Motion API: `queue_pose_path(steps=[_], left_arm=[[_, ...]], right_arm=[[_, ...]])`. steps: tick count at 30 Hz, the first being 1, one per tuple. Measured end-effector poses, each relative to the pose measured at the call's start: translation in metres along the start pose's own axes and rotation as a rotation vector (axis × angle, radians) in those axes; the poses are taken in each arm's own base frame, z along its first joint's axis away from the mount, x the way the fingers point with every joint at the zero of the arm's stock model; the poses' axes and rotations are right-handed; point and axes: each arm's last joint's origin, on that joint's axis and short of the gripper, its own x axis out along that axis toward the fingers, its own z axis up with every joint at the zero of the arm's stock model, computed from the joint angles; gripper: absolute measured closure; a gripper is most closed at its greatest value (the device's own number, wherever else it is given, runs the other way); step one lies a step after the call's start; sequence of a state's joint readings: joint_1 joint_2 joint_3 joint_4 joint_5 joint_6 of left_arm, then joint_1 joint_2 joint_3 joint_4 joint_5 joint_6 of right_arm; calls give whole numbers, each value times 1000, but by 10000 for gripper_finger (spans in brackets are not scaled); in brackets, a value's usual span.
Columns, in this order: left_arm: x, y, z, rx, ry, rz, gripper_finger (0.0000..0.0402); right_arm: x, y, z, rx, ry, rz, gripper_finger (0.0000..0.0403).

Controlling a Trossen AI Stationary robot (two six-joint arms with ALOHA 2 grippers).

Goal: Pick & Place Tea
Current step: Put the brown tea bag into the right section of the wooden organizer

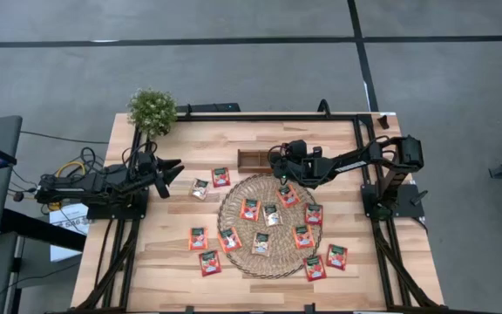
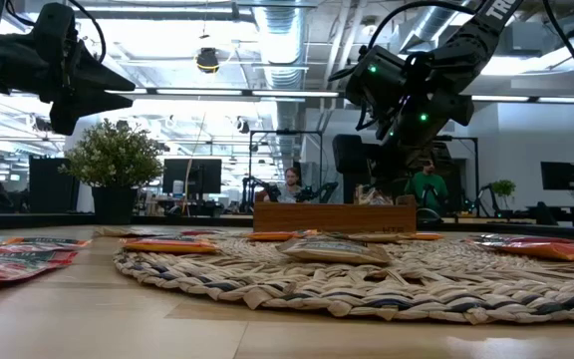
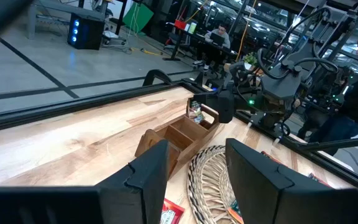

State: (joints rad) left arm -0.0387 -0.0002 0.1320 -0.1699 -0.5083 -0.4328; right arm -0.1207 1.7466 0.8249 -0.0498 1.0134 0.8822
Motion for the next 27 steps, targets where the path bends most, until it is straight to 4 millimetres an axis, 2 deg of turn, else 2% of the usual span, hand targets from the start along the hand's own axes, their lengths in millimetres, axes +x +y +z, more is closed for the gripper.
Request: queue_pose_path(steps=[18,22,27], left_arm=[[0,0,0,-1,0,0,250],[0,0,0,-1,0,0,250],[0,0,0,-1,0,0,250]], right_arm=[[-1,1,-1,32,15,15,249],[-8,1,5,44,7,37,233],[-18,-6,16,33,3,36,233]])
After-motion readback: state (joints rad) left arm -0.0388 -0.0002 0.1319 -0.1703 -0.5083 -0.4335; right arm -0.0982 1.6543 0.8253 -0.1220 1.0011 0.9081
